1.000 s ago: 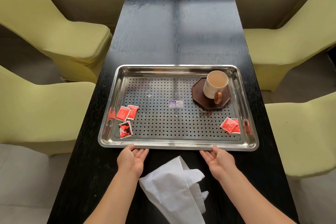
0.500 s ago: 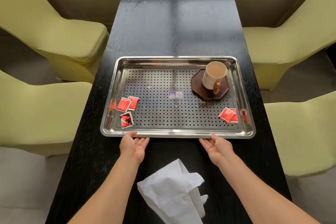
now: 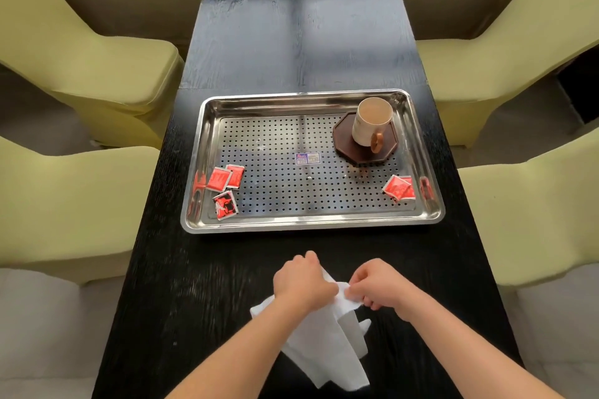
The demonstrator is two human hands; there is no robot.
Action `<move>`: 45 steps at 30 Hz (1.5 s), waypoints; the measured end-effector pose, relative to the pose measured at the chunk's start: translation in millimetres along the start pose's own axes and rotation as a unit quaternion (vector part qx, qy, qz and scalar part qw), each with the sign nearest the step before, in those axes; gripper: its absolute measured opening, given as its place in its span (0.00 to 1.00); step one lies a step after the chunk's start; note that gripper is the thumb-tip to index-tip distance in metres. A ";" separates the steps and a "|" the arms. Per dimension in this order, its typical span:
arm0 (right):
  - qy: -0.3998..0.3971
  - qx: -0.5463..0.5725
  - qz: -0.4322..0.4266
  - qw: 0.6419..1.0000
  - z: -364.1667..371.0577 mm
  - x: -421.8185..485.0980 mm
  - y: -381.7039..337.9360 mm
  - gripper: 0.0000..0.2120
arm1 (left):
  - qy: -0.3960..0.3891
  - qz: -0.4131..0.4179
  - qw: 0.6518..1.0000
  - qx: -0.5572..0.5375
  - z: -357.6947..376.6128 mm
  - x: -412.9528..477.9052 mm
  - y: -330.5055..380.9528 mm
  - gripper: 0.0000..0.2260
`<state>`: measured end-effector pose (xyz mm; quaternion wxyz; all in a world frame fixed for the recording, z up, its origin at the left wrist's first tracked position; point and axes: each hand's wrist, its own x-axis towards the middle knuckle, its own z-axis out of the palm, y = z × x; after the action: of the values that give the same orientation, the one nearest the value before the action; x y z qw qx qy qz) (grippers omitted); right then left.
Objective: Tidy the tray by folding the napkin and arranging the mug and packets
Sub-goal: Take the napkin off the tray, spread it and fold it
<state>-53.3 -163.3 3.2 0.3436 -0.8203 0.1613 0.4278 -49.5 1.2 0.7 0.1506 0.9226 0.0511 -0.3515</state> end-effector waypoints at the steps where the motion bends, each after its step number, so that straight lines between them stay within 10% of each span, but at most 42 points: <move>1: 0.015 0.010 -0.015 1.000 0.2 -3.4 0.7 0.02 | -0.015 0.002 1.000 0.022 -0.4 -2.6 -2.3 0.17; 4: 0.077 0.030 -0.075 0.994 -2.4 -16.6 4.2 0.04 | 0.021 0.018 1.000 0.002 -5.2 -11.4 -23.5 0.03; 13: 0.244 0.204 -0.215 0.923 -26.1 -90.6 -9.0 0.06 | 0.131 0.062 0.935 -0.323 -62.6 -23.0 -109.2 0.08; 22: 0.255 0.306 -0.326 0.858 -58.4 -141.4 -31.1 0.07 | 0.329 0.060 0.923 -0.193 -54.9 -35.6 -132.7 0.13; 28: 0.264 0.329 -0.228 0.878 -94.0 -99.0 -0.7 0.06 | 0.329 0.006 0.910 -0.254 -42.8 -47.5 -148.8 0.12; 37: 0.297 0.175 -0.204 0.917 -72.0 -58.7 27.0 0.04 | 0.272 -0.033 0.770 -0.577 -26.1 -65.6 -126.6 0.06; 45: 0.426 0.169 -0.316 0.831 -85.0 -97.6 18.0 0.05 | 0.360 0.082 0.723 -0.584 -62.0 -81.7 -125.9 0.09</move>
<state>-69.9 -238.6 108.6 0.4906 -0.8566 0.0934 -0.1297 -96.4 141.1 68.4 0.6585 0.7094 0.2207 0.1201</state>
